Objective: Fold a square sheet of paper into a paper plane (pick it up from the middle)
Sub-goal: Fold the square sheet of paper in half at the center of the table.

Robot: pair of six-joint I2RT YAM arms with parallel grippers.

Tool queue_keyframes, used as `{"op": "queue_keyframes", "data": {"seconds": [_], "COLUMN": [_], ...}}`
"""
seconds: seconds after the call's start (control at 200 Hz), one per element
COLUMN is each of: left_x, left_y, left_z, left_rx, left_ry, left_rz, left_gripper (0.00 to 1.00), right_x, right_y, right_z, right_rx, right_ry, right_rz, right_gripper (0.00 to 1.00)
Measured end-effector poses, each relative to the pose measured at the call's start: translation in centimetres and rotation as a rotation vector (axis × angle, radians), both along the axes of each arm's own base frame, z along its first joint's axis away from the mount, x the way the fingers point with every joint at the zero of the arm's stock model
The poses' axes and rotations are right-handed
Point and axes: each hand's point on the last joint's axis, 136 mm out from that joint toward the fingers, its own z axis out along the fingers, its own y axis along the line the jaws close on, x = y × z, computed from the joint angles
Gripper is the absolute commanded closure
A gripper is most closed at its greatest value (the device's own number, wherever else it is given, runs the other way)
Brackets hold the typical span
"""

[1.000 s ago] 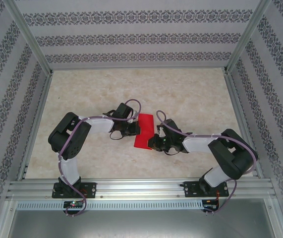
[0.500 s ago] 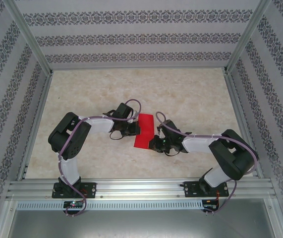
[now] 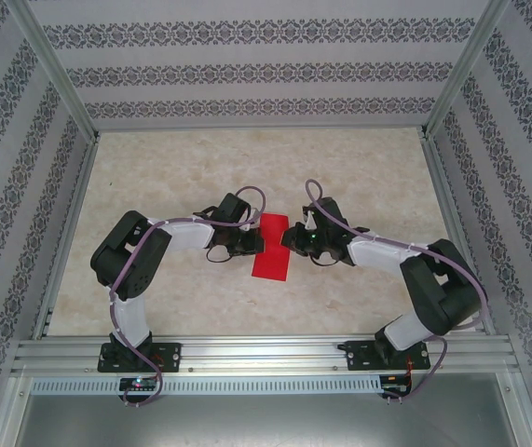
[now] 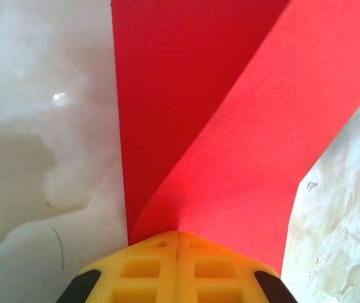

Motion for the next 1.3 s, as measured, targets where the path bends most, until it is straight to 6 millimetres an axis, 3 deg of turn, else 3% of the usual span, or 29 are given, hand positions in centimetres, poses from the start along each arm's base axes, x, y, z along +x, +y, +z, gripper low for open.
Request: {"op": "queue_keyframes", "data": {"seconds": [0.37, 0.669, 0.924, 1.164, 1.304], "left_x": [0.0, 0.0, 0.0, 0.0, 0.0], "left_y": [0.0, 0.0, 0.0, 0.0, 0.0], "left_z": [0.0, -0.1, -0.1, -0.1, 0.0], "left_rx": [0.000, 0.001, 0.001, 0.002, 0.001], "left_ry": [0.000, 0.000, -0.002, -0.006, -0.010], "left_rz": [-0.001, -0.002, -0.005, -0.009, -0.016], "left_gripper": [1.00, 1.00, 1.00, 1.00, 1.00], "right_x": [-0.6, -0.5, 2.4, 2.3, 2.5], "right_y": [-0.5, -0.4, 0.4, -0.2, -0.2], "right_z": [-4.8, -4.0, -1.1, -4.7, -4.6], "right_rx": [-0.075, -0.066, -0.007, -0.048, -0.042], "right_ry": [0.094, 0.085, 0.010, 0.085, 0.080], "right_rz": [0.021, 0.022, 0.015, 0.007, 0.002], "right_gripper": [0.87, 0.86, 0.86, 0.86, 0.86]}}
